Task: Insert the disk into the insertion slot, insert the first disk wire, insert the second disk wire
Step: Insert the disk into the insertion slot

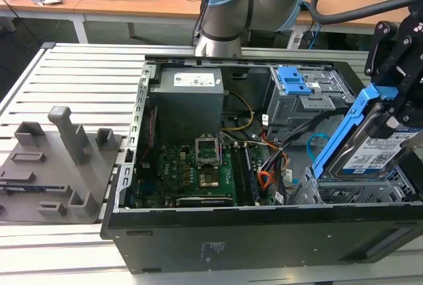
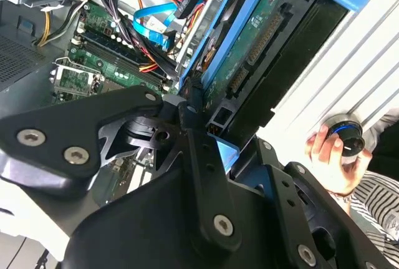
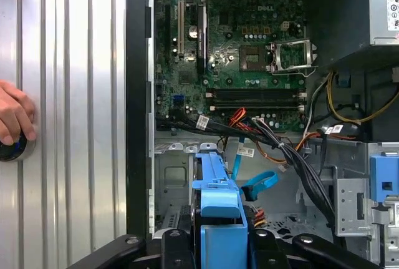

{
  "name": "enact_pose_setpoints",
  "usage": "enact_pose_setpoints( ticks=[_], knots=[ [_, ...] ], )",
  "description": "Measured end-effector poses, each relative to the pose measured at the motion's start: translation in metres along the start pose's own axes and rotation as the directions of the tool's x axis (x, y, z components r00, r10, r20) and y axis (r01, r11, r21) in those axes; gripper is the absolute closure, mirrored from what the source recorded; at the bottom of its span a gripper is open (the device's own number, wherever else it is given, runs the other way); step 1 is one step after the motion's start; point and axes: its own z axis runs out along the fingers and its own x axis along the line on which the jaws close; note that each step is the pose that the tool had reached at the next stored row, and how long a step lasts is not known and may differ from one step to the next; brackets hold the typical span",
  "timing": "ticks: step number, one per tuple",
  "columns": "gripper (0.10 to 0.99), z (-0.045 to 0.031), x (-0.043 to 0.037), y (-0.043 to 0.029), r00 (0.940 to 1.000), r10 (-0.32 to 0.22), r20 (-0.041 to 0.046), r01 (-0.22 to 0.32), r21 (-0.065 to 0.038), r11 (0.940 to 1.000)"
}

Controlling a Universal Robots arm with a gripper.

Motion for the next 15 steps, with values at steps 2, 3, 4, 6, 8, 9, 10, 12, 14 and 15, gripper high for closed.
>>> enact_pose_setpoints(
  ticks=[2, 3, 4, 6, 8, 9, 10, 12, 14, 15],
  knots=[
    [0.722, 0.0044, 0.0, -0.0002, 1.0, 0.0, 0.0, 0.0, 0.0, 1.0],
    [0.722, 0.0069, 0.0, -0.0003, 1.0, 0.0, 0.0, 0.0, 0.0, 1.0],
    [0.722, 0.0084, 0.0, -0.0003, 1.0, 0.0, 0.0001, 0.0, 0.0, 1.0],
    [0.722, 0.0122, 0.0, -0.0005, 1.0, 0.0, 0.0, 0.0, 0.0, 1.0],
    [0.722, 0.014, 0.0, -0.0006, 1.0, 0.0, 0.0, 0.0, 0.0, 1.0],
    [0.722, 0.0153, 0.0, -0.0006, 1.0, 0.0, 0.0001, 0.0, 0.0, 1.0],
    [0.722, 0.0162, 0.0, -0.0006, 1.0, 0.0, 0.0001, 0.0, 0.0, 1.0],
    [0.722, 0.0189, 0.0, -0.0008, 1.0, 0.0, 0.0001, 0.0, 0.0, 1.0],
    [0.722, 0.0212, 0.0, -0.0008, 1.0, 0.0, 0.0, 0.0, 0.0, 1.0],
    [0.722, 0.0228, 0.0, -0.0009, 1.0, 0.0, 0.0, 0.0, 0.0, 1.0]
  ],
)
